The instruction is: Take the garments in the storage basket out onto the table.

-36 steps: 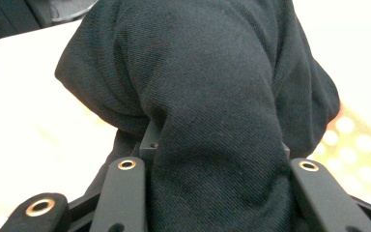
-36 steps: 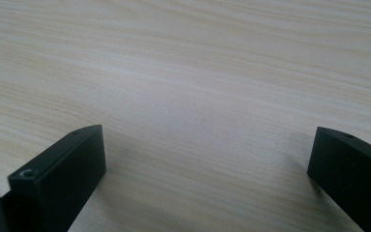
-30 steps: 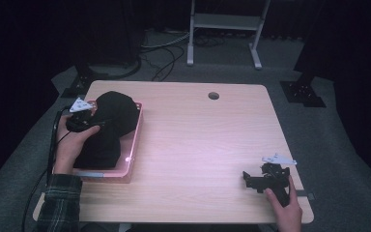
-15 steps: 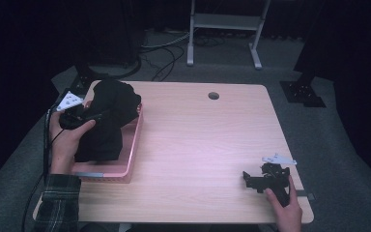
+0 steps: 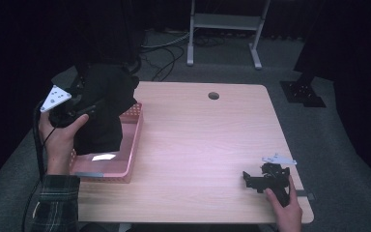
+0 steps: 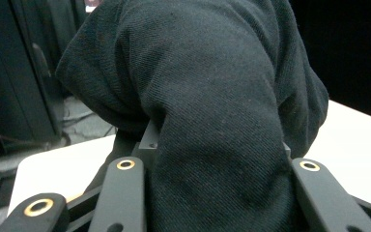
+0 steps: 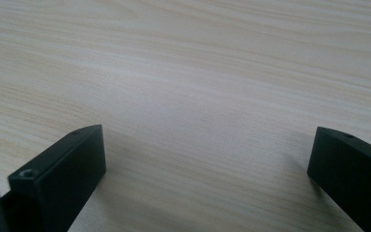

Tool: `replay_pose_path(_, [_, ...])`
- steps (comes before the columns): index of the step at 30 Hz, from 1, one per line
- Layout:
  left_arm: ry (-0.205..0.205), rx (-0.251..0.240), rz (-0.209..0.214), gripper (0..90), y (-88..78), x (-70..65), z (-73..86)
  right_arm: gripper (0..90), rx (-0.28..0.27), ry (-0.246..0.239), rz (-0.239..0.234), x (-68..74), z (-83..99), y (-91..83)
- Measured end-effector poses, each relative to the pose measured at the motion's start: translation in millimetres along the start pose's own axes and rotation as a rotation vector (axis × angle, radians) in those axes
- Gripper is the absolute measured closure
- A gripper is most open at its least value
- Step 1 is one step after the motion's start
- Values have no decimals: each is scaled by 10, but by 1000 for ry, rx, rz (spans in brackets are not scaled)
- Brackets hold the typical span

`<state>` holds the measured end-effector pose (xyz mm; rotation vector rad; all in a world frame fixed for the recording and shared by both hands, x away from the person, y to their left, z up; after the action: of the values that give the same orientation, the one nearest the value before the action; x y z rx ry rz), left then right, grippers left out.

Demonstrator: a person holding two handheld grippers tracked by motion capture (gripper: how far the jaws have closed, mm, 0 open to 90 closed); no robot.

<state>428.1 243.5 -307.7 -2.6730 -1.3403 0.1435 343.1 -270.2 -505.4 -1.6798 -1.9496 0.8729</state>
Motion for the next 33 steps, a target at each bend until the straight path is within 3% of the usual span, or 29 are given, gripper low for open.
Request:
replay_pose_path(11, [25, -103, -16, 573, -128, -76, -222, 0, -1, 0, 0, -1, -1, 1])
replay_pose_path(17, [28, -107, -21, 573, -142, -84, -239, 0, -1, 0, 1, 0, -1, 1])
replay_pose_path(24, [0, -111, -15, 574, -166, -110, -276, 0, -1, -1, 0, -1, -1, 0])
replay_pose_path(33, [-5, -105, -36, 574, -212, -239, -327, 0, -1, 0, 0, 0, -1, 0])
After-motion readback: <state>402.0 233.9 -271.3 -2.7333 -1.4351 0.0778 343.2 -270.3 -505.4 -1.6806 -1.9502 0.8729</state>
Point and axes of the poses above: each handheld gripper's, and its own axes: y roughly forward along the jaws, z roughly out of its underside, x roughly to its left, the point moved 8 cm from there along y, roughly forward along the jaws, and after that the axes turned 8 degrees about z, right-handed, at the moved point
